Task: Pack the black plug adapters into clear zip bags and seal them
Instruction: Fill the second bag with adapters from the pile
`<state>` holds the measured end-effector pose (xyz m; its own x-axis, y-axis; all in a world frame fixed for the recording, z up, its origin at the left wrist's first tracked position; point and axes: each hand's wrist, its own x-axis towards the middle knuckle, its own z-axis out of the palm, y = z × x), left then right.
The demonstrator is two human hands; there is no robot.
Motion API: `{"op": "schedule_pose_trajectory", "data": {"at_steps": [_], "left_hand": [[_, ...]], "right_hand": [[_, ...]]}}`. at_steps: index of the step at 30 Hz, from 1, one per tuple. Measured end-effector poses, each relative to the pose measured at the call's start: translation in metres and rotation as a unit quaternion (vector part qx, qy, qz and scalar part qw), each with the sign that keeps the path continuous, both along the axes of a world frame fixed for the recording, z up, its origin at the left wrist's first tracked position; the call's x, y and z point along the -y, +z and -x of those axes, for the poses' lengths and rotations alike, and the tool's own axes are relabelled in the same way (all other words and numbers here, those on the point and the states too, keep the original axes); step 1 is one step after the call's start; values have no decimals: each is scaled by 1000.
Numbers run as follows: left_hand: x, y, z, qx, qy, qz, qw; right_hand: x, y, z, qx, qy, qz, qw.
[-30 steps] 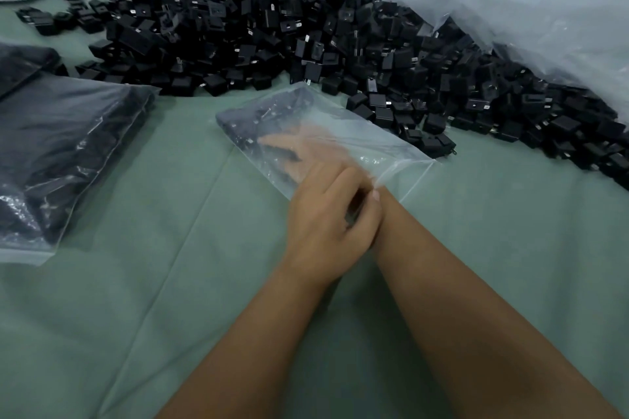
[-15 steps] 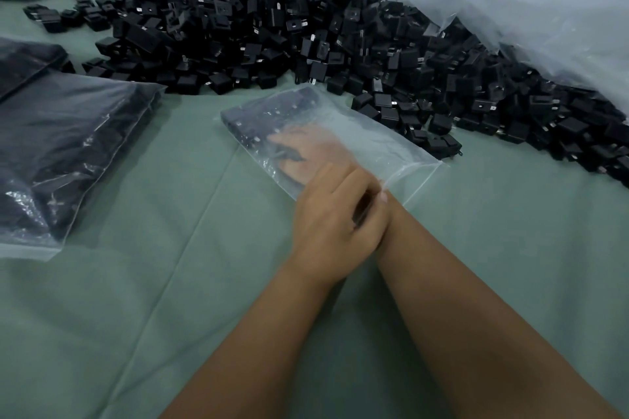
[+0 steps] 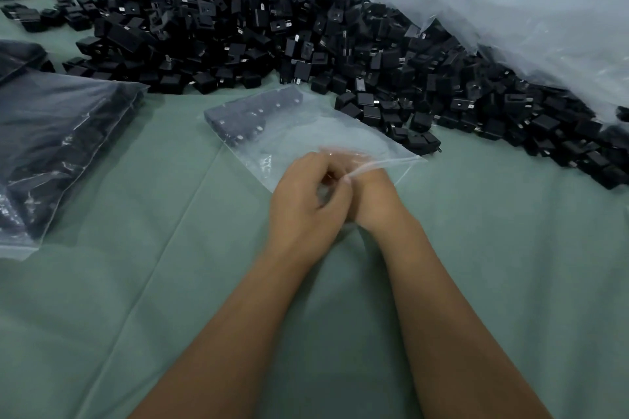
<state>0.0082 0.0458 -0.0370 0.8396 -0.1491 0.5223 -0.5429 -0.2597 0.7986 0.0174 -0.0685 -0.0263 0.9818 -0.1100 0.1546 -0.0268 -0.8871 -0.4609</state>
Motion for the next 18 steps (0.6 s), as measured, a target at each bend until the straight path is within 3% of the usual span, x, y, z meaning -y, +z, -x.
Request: {"op": "schedule_pose_trajectory", "data": {"at_steps": [1,4,8,11,12,15,18], "left_hand": [[0,-1,-1,-20,-2,8,1000],[-1,-3,-5,-107,-5,47,993],[-3,-6,-10,-191,-4,75,979],[-3,-8,-11,-208,1,69,976],[-3,-8,-12,-210,2,69,975],[-3,-9,-13,-209,2,64,976],[-3,-10,-12,-208,2,55,977]], "right_hand": [[6,-5,3,21,0,20,1000],[21,-11,20,126,-11,-92,988],[23,-5,27,360,-116,-330,865],[42,-6,21,387,-267,-389,792],[50,-6,18,358,-305,-397,788],[70,-15,11,224,-345,-390,824],[76,-21,5,112,-331,-231,908]]}}
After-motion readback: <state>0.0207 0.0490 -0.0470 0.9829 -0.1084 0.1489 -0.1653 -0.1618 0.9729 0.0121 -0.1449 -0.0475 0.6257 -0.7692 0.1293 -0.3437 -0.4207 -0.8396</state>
